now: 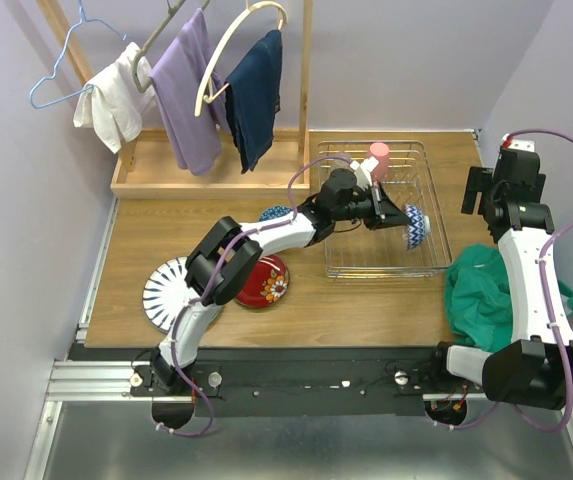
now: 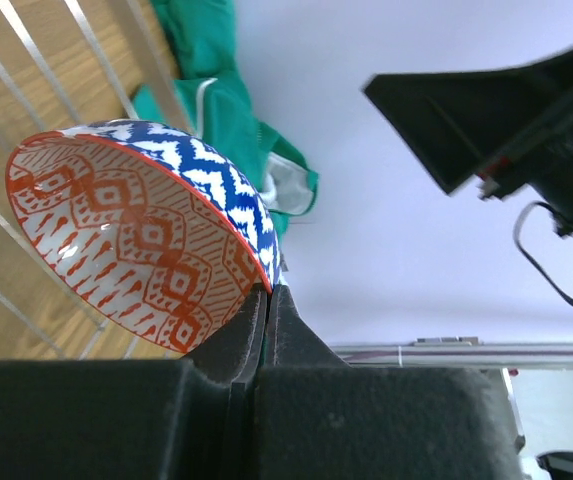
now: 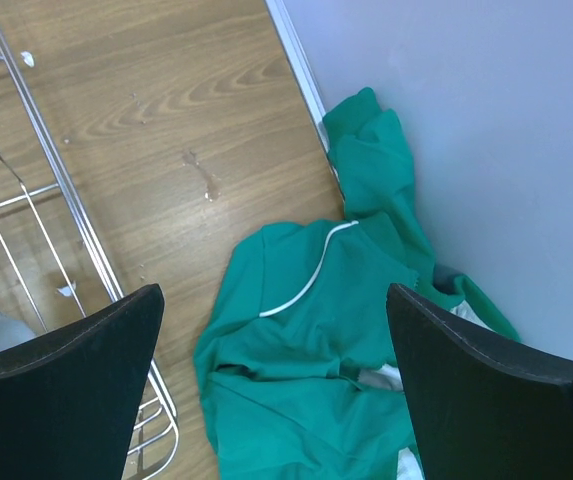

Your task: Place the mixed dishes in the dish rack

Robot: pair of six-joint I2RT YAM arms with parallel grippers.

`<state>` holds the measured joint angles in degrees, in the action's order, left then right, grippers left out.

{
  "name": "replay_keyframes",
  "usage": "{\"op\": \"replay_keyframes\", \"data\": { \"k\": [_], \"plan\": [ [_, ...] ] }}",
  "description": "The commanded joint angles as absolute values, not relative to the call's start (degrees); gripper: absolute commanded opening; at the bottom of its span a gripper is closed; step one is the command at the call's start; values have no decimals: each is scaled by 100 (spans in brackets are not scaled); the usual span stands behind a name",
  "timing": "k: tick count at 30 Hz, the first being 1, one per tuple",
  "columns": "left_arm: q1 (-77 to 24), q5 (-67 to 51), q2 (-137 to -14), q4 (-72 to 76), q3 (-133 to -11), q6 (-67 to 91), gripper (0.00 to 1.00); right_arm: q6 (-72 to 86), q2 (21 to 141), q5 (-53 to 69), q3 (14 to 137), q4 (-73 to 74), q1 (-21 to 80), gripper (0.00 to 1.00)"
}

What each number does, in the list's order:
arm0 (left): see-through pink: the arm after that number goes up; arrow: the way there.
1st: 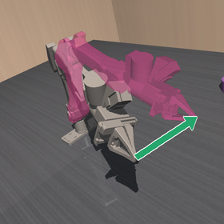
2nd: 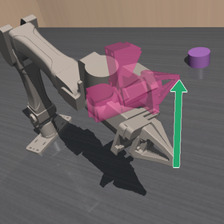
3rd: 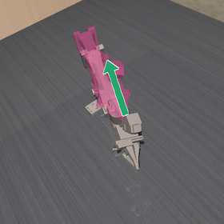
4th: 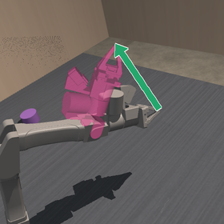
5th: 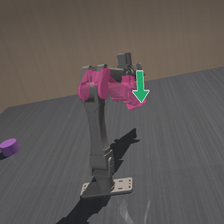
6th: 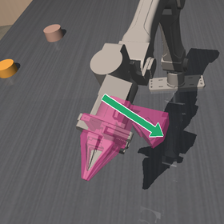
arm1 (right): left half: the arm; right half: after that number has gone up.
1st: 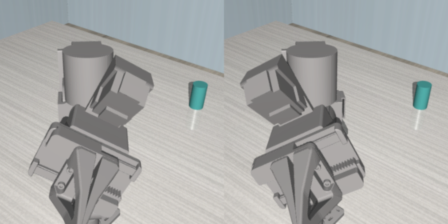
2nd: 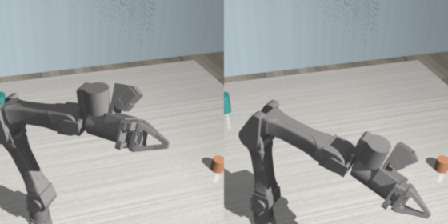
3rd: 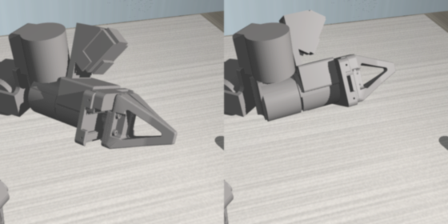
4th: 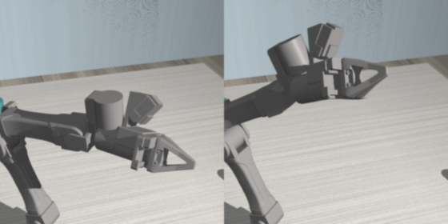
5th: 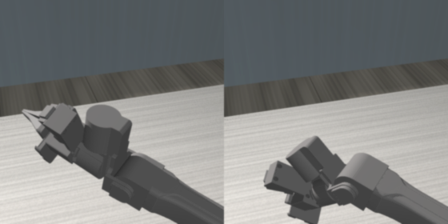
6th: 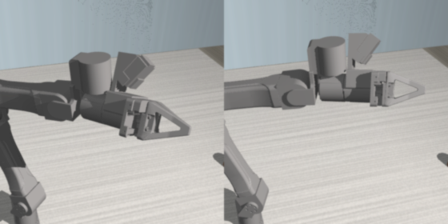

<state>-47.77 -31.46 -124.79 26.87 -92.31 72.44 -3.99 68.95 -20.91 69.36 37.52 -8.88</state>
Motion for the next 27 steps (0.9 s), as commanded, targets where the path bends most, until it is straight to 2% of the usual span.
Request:
{"op": "replay_keyframes", "data": {
  "k": [1, 11, 21, 22, 25, 26, 27],
  "plan": [
    [-4843, -2927, -12735, 2733, -9457, 7295, 0, -369, 6829, -2109, 6829, 3876, -967, 100],
    [-4852, -3032, -13148, 2874, -9422, 7111, 0, -273, 6785, -1916, 6636, 3894, -1055, 99],
    [-4623, -3261, -12491, 2752, -9000, 6689, 0, -106, 6864, -1565, 6407, 3736, -1090, 99],
    [-4606, -3261, -12420, 2655, -8939, 6601, 2, -88, 6882, -1538, 6390, 3718, -1090, 99],
    [-4553, -3208, -12156, 2382, -8632, 6495, 21, -44, 6917, -1450, 6346, 3656, -1090, 99],
    [-4544, -3156, -12112, 2208, -8483, 6382, 31, -35, 6917, -1424, 6337, 3621, -1090, 99],
    [-4518, -3129, -11998, 2119, -8421, 6320, 33, -35, 6908, -1372, 6337, 3621, -1090, 99]
  ]
}}
